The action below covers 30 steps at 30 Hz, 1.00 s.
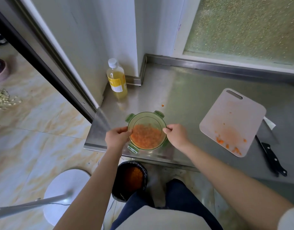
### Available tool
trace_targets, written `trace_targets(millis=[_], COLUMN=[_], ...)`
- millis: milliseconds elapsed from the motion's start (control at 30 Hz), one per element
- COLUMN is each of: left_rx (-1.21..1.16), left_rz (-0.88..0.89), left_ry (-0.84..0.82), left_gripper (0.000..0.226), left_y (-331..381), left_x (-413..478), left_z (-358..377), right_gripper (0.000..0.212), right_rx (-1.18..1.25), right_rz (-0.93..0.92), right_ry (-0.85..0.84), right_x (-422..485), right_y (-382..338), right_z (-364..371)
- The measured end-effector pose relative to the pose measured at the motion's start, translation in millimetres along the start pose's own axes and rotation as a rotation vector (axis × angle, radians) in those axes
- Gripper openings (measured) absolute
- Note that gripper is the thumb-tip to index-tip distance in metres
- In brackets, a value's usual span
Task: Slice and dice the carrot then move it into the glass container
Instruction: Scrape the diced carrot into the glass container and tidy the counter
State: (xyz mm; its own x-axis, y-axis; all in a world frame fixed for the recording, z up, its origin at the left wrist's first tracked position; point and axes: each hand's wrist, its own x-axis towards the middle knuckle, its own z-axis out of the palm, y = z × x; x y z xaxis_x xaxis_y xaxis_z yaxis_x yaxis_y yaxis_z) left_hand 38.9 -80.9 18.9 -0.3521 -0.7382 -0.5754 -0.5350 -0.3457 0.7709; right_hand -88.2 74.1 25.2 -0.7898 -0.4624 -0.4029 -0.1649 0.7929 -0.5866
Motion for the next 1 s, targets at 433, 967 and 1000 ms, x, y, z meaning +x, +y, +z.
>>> trace_targets(millis=[433,967,1000], left_rx=[0.812,1.069,1.063], left_rz=[0.745,0.656,0.654], left_ry=[-0.137,-0.284,-0.283], left_gripper=[0.076,0.089,0.089], left_y=[12.9,16.0,15.5], left_x=[-12.6,-5.8,-6.0], left_z=[15.3,23.2,23.6], right_gripper=[0.044,0.032,0.032], right_rx=[-0.142,-0.064,-0.070], right_rz=[-0.180,-0.122,-0.111], right_ry=[0.018,-0.187,-0.195], right_x=[-1.7,57.1,59.0], right_y=[-8.1,-30.3,-30.6], right_z=[0.3,-11.3,-11.2])
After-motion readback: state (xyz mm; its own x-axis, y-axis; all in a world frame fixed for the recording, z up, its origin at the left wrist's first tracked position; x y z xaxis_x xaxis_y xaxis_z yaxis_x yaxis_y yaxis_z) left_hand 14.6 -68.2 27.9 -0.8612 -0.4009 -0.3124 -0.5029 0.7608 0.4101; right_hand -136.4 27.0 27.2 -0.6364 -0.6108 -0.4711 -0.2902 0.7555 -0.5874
